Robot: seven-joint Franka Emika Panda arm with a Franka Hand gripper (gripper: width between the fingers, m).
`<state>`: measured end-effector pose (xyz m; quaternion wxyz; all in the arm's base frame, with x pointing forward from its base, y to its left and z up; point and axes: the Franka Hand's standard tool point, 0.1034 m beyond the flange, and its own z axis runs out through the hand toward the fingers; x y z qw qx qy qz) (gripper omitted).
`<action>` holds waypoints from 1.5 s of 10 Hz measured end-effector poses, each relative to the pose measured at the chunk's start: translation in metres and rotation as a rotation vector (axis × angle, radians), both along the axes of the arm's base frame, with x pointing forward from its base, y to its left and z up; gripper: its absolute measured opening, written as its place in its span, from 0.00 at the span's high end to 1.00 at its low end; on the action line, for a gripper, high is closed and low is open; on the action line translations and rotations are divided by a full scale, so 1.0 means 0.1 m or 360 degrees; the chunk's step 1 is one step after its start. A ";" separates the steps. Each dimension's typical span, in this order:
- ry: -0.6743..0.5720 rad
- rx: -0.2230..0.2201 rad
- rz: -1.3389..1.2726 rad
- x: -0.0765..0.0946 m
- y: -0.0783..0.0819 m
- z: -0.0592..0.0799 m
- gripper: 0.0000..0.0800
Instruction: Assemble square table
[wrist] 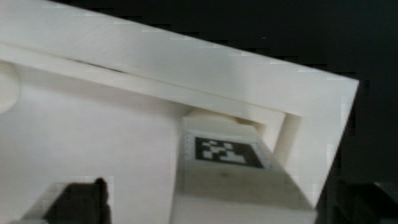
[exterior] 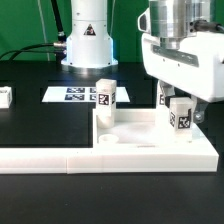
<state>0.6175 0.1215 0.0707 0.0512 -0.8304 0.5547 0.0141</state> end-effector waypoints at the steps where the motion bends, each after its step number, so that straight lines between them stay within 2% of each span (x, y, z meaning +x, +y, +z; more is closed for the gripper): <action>1: 0.0004 -0.0009 0.0168 -0.01 0.02 0.01 0.19; 4: -0.0033 -0.0020 0.0449 0.00 0.00 0.01 0.19; 9: -0.0105 -0.0071 0.1220 0.02 0.00 0.03 0.19; 15: -0.0143 -0.0119 0.1836 0.02 -0.05 0.02 0.19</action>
Offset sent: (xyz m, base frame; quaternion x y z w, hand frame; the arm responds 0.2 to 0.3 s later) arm 0.0000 0.0000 0.0000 0.0000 0.0000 -0.1296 0.9916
